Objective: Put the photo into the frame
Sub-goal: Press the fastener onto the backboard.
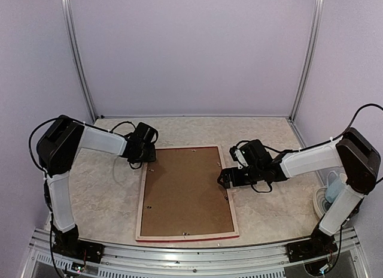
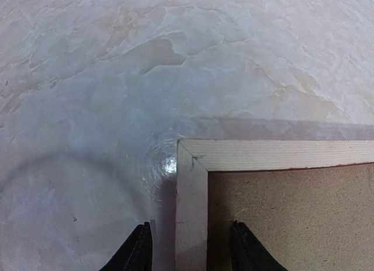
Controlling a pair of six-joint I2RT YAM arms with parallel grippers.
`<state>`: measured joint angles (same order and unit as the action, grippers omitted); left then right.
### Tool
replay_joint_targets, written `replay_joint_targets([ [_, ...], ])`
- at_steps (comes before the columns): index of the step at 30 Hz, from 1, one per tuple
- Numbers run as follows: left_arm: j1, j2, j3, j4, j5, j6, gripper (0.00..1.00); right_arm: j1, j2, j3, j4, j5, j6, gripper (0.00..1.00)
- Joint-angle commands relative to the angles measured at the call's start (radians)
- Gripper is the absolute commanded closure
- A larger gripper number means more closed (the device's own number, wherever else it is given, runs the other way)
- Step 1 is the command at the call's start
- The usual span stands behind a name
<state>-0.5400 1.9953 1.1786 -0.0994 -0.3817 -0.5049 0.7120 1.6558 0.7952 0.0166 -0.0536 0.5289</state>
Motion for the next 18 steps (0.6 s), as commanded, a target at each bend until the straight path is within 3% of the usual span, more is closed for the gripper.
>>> replay_joint_targets([
  [1,0.0,0.047,-0.01,-0.051,0.001,0.014,0.56,-0.007,-0.018,0.004,0.009,-0.01,0.003,0.01],
  [9,0.0,-0.003,-0.059,-0.02,-0.01,-0.006,0.56,-0.007,-0.014,0.001,0.013,-0.013,0.005,0.01],
  [18,-0.05,-0.129,-0.071,-0.075,-0.005,-0.007,0.46,-0.008,-0.025,-0.006,0.016,-0.012,0.008,0.01],
])
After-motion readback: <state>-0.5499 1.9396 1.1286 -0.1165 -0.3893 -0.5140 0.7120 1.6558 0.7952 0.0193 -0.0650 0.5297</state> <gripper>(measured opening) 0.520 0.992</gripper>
